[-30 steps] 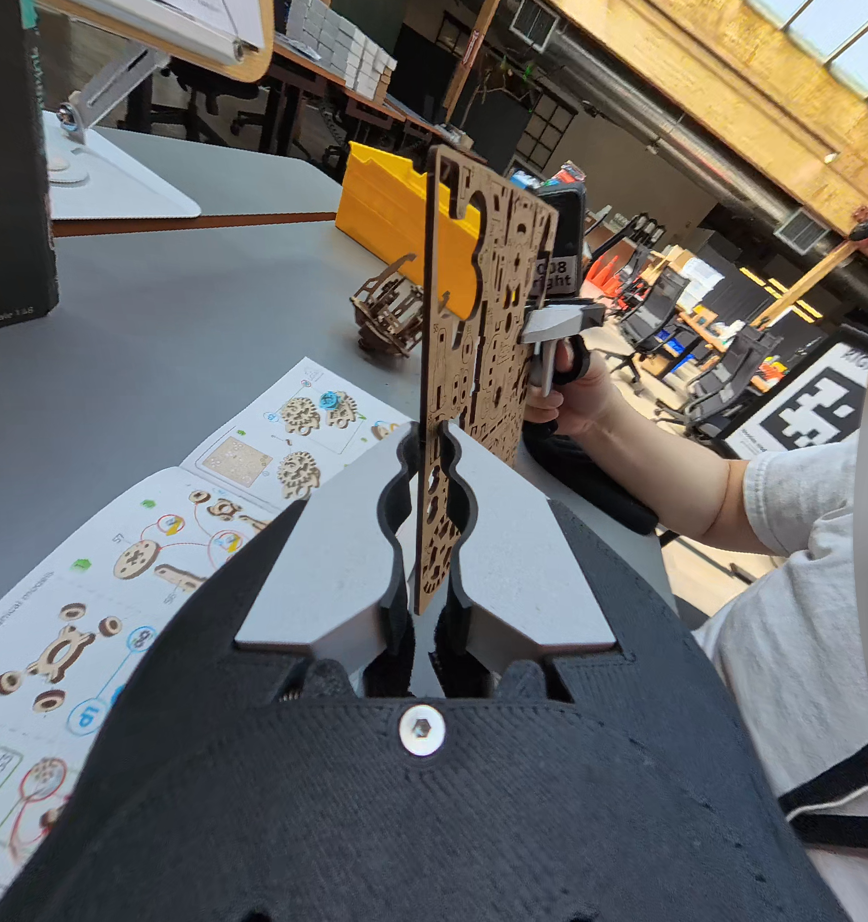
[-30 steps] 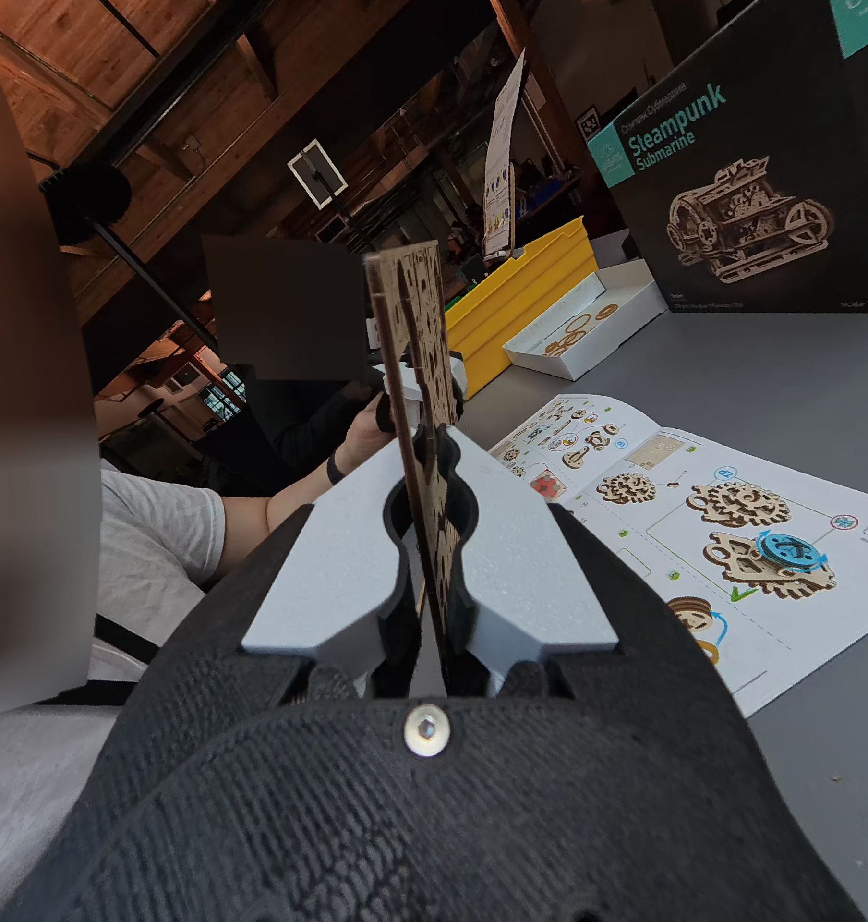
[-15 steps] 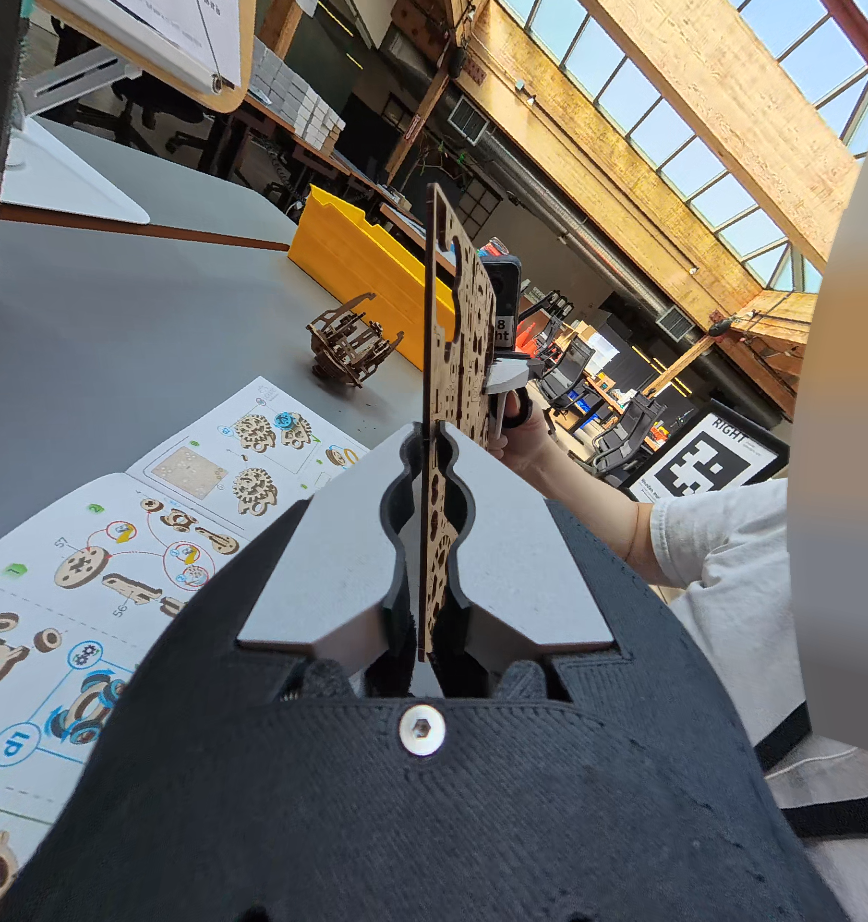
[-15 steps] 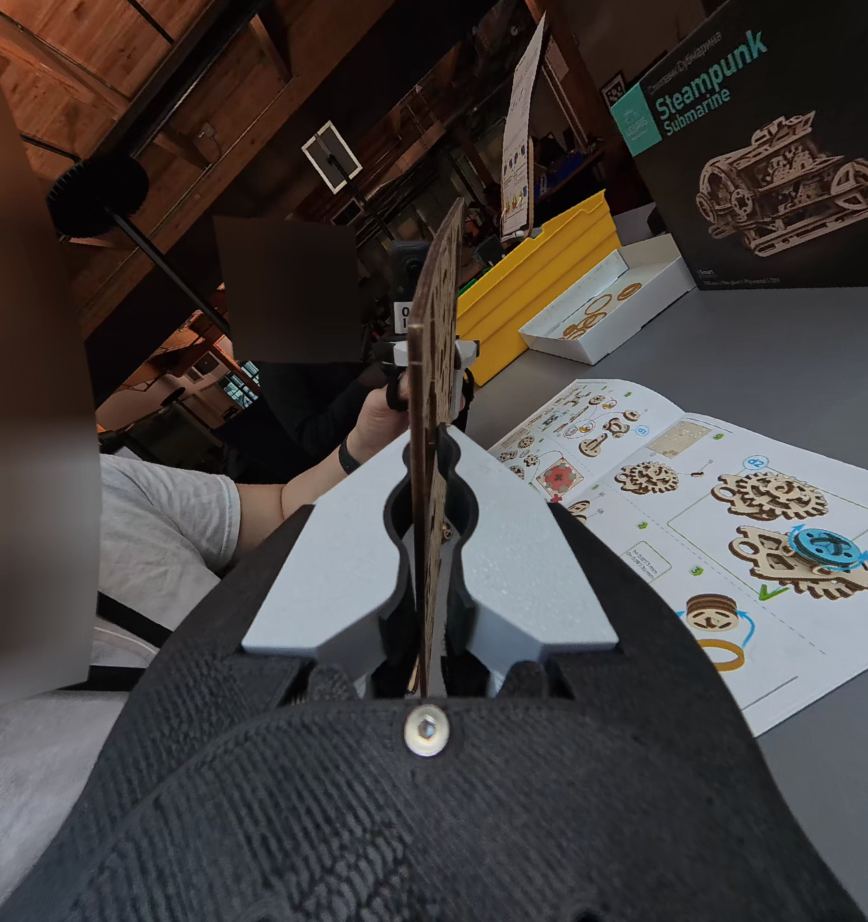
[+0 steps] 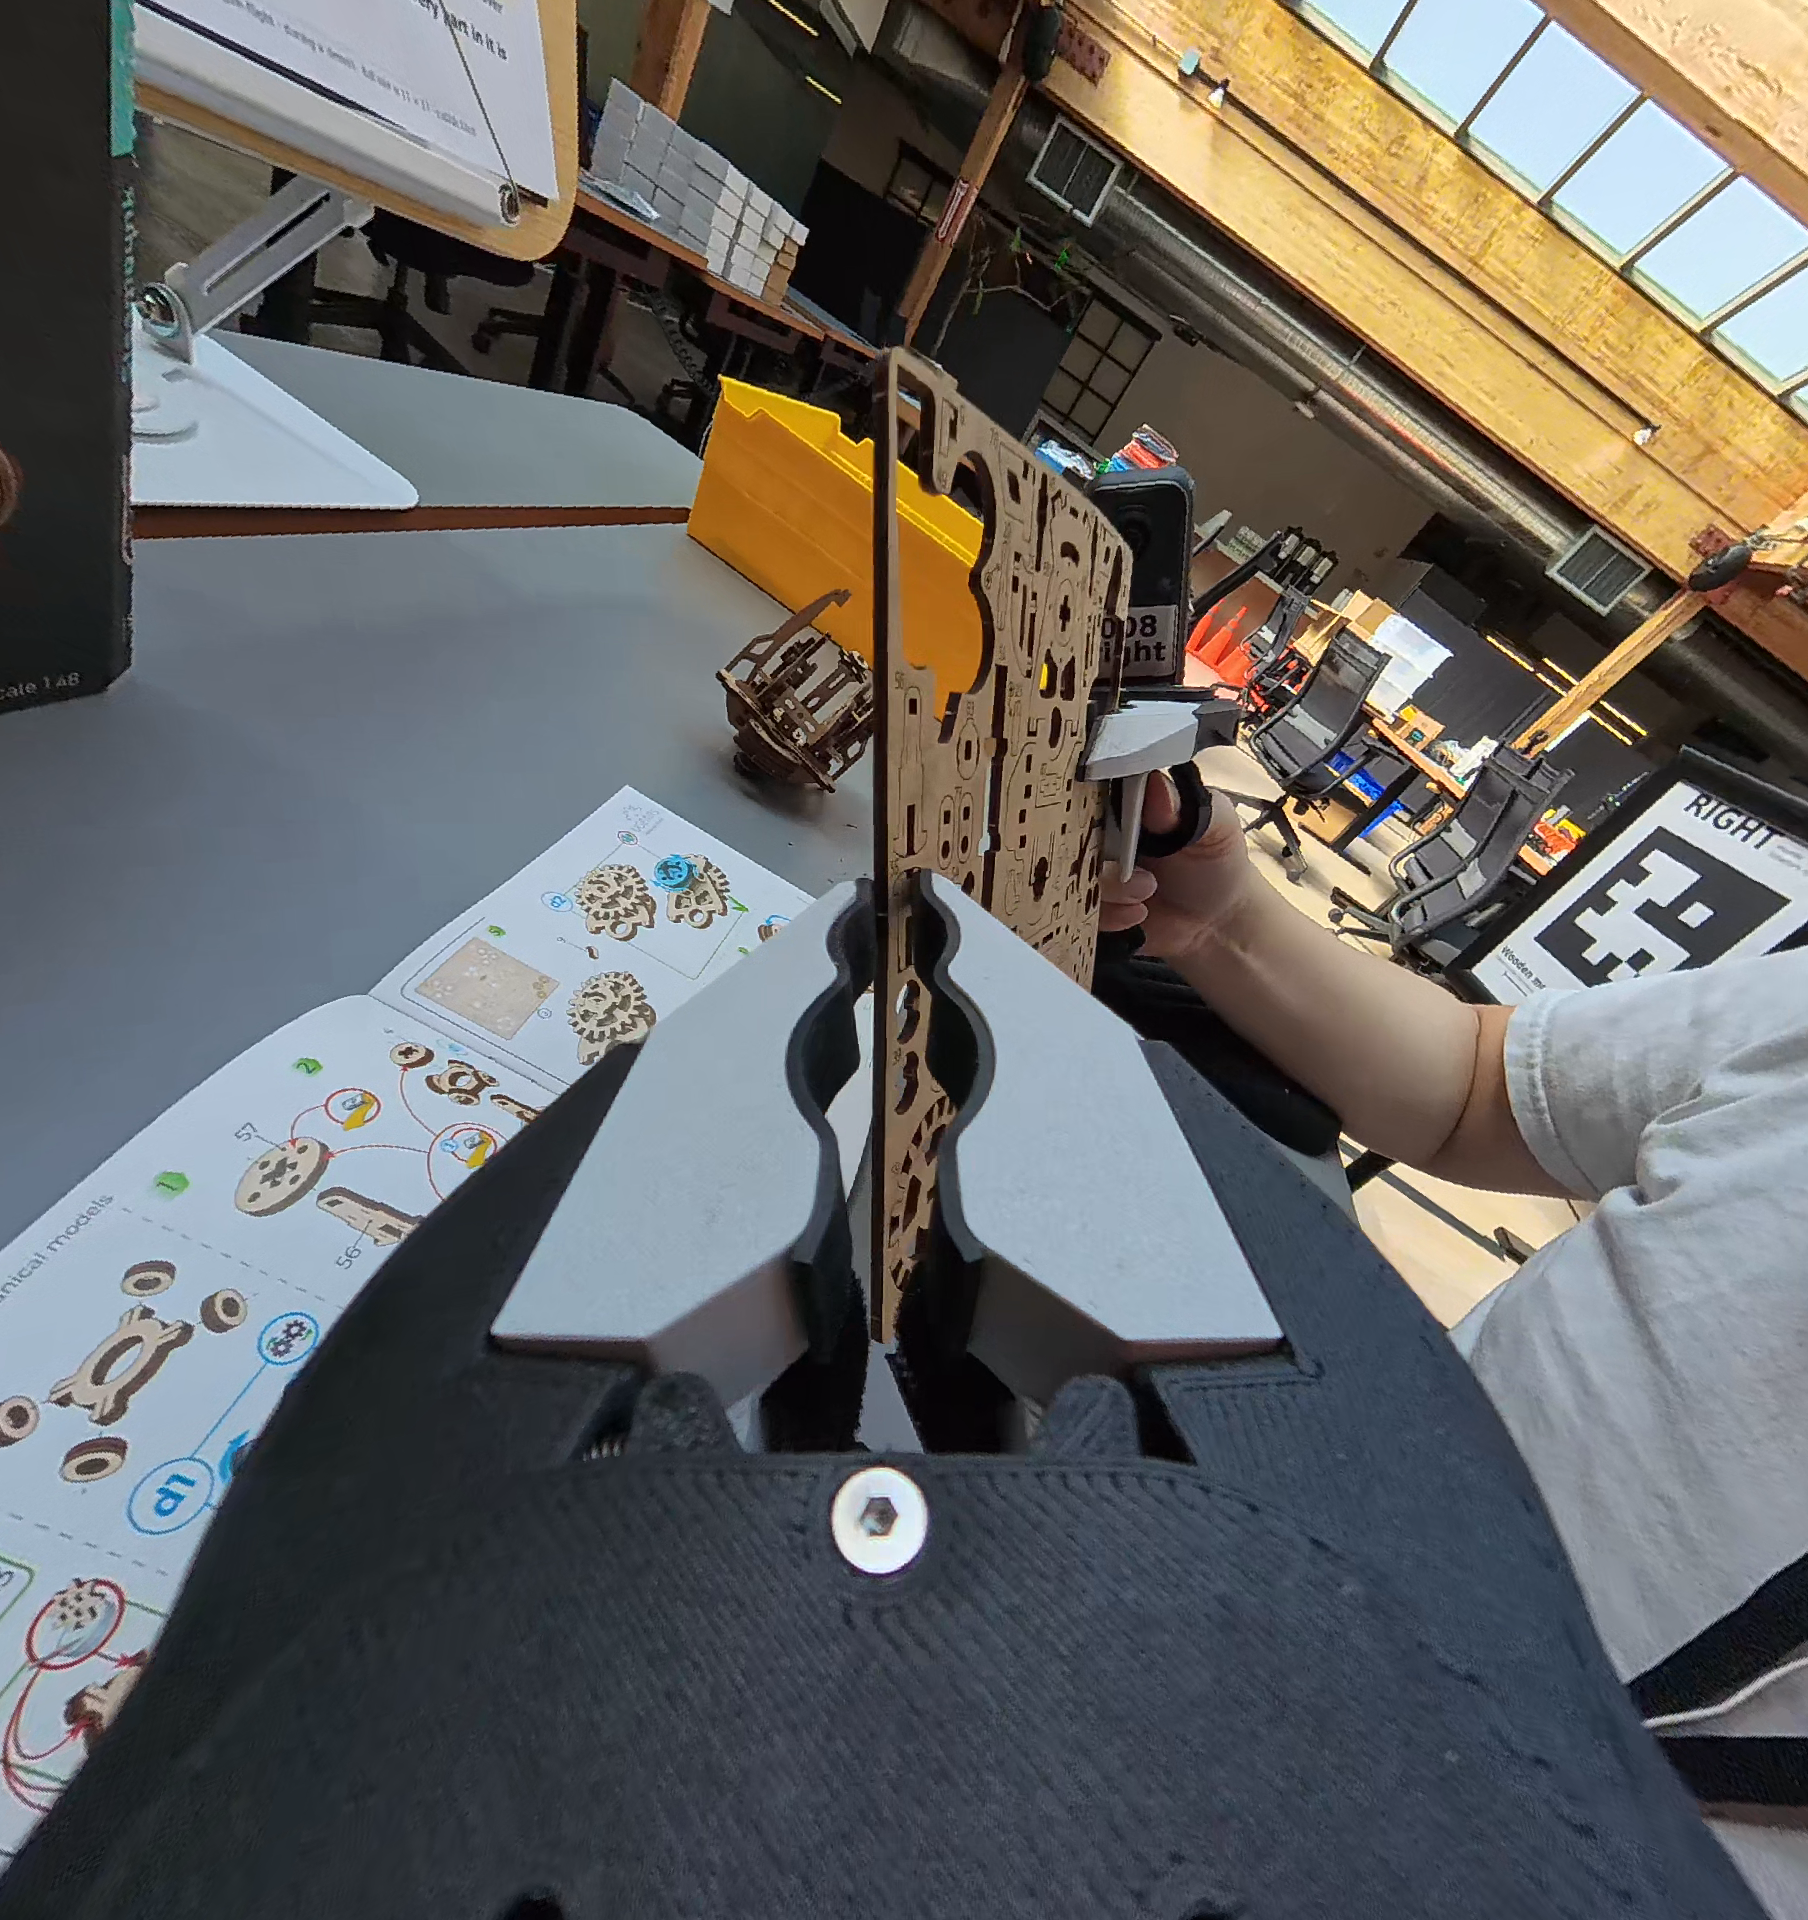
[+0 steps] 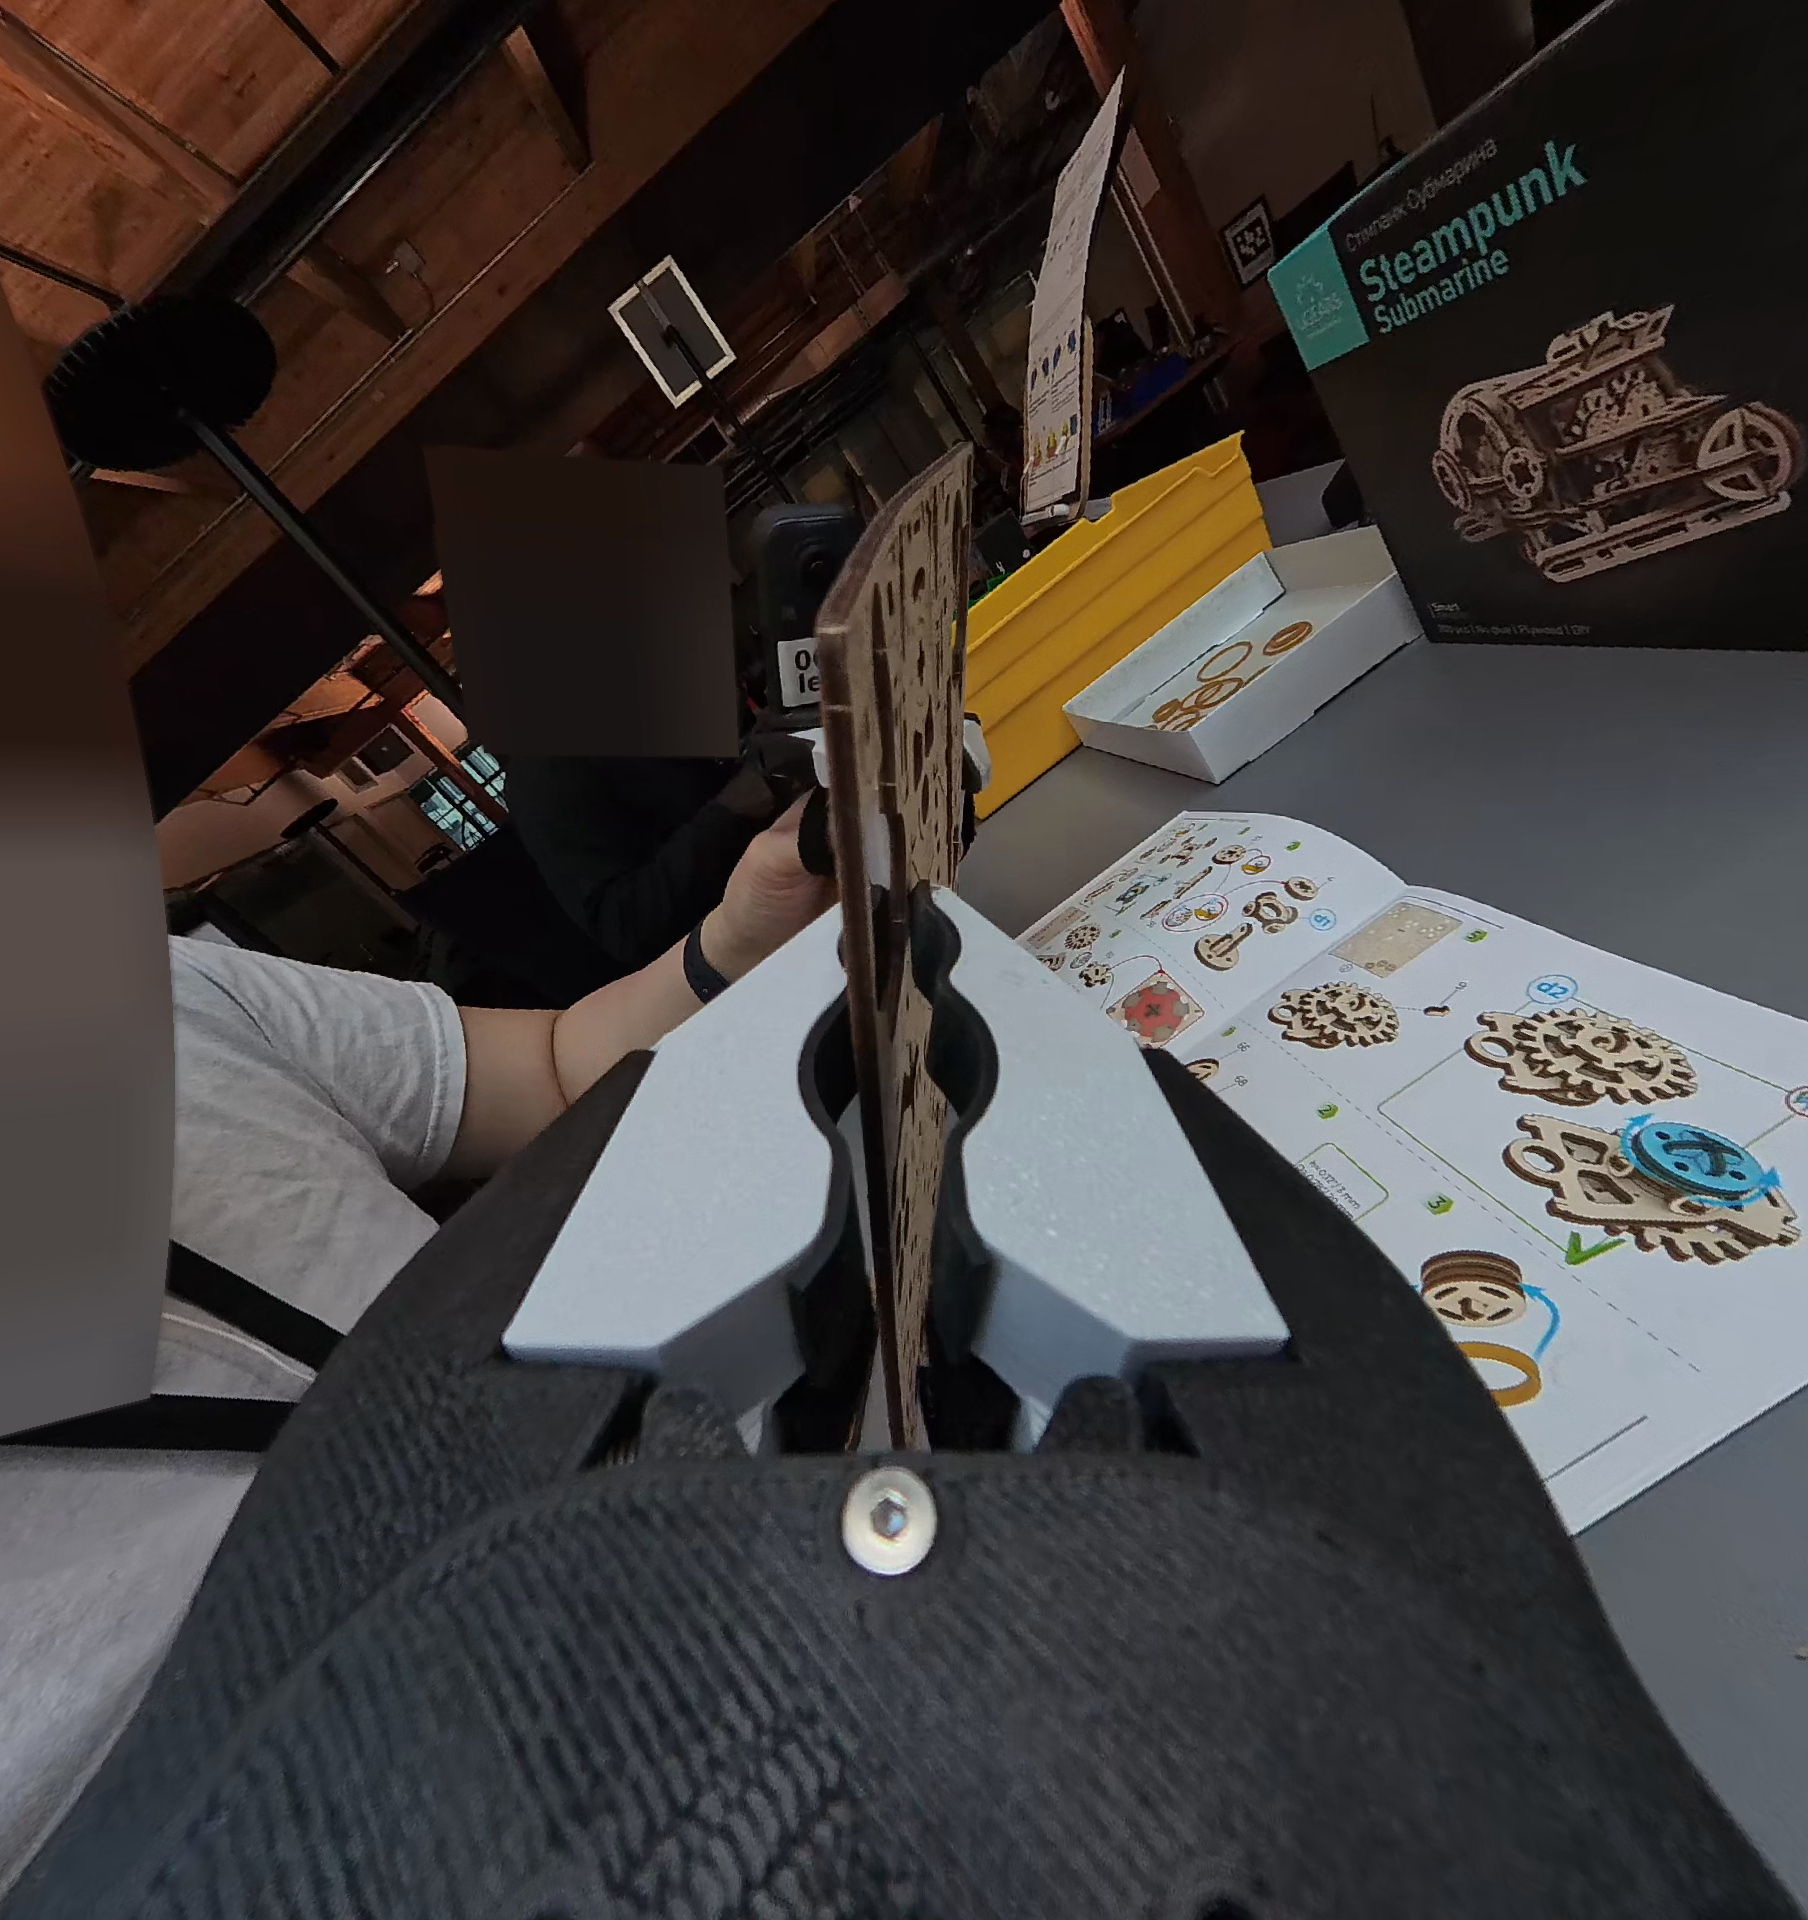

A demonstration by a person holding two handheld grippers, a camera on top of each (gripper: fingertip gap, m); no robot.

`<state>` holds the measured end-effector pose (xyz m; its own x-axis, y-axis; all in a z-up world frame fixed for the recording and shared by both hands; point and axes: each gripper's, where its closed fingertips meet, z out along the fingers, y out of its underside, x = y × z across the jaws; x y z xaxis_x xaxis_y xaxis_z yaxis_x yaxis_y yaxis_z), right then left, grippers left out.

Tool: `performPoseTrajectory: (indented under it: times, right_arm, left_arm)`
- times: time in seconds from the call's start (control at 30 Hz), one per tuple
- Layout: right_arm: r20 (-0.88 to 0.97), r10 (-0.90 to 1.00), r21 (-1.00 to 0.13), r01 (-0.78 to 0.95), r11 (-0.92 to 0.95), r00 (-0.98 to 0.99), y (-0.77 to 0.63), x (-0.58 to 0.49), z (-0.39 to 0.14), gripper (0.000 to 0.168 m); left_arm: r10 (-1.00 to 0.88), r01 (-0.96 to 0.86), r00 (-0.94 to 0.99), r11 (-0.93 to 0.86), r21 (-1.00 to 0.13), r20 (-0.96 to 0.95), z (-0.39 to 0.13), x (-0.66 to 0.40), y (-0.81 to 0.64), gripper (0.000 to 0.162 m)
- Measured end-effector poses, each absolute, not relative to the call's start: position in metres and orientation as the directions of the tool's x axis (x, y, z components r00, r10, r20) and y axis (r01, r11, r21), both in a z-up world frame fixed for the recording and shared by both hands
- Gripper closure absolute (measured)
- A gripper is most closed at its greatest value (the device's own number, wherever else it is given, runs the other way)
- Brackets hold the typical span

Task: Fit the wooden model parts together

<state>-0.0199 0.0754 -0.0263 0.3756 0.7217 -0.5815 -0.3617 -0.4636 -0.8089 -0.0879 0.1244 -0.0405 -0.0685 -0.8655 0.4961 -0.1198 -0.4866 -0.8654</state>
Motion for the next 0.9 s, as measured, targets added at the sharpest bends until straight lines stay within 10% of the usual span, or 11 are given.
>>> performPoseTrajectory:
  times: [0.9]
  right_arm:
    - [-0.594,0.706,-0.803,-0.34,-0.49,0.385,0.085,-0.02,-0.041,0.145]
  left_arm:
    - [-0.771,-0.05,-0.192,-0.61,-0.791,0.607,-0.026,-0.09,0.121,0.161]
